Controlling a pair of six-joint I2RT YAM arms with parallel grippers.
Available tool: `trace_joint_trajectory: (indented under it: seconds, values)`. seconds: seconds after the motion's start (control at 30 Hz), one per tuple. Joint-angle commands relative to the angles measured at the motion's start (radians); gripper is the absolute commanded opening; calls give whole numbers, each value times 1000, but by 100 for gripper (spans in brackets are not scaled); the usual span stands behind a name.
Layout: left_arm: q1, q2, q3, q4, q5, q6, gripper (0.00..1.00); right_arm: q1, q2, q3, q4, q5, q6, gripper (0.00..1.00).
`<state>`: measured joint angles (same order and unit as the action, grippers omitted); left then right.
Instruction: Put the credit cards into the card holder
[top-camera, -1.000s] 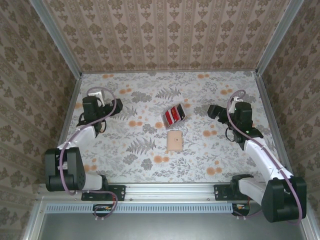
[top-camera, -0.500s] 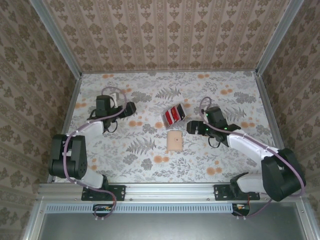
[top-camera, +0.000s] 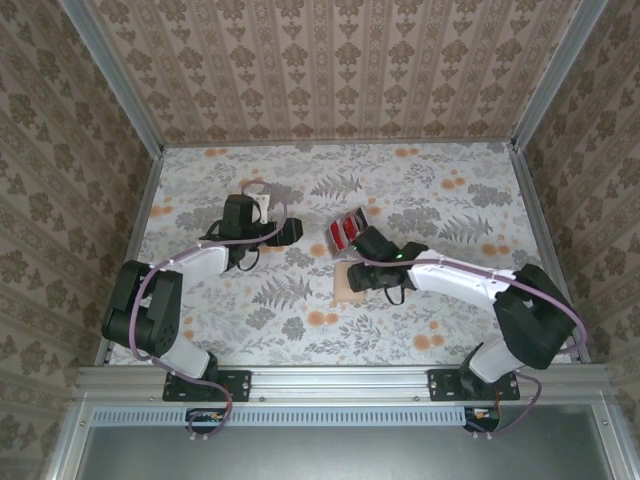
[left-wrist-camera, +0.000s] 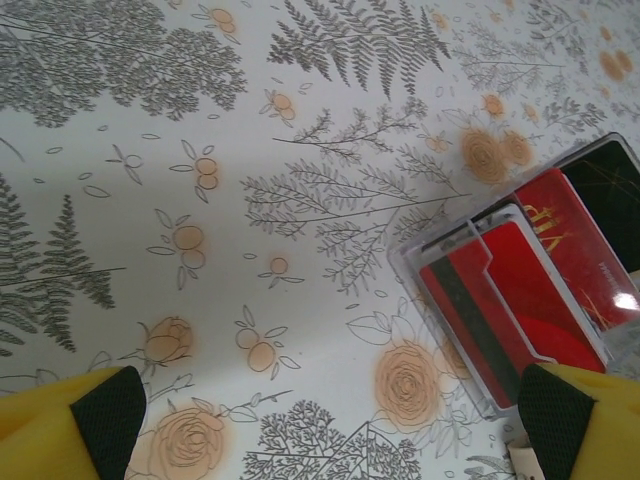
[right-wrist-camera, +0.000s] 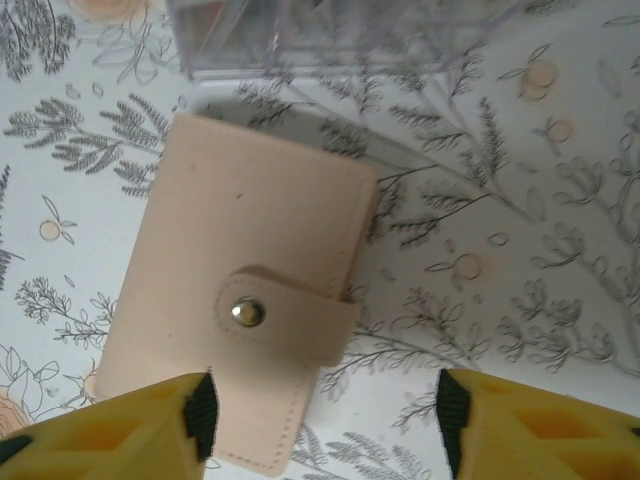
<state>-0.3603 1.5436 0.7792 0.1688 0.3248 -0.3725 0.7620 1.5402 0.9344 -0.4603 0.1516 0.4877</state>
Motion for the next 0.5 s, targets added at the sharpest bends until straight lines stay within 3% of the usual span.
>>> trace_joint_trajectory:
  seconds: [0.0,0.13,0.47]
  values:
    - [-3,-50,-32,25,-57,16,100,46,74,99,-118,122,18,55]
    - [-3,-90,-56,30,-75,24,100,85,152,195,-172,189,5,49]
    - [-3,-94,-49,2,-91,32,100,92,273,288,-216,144,38,41]
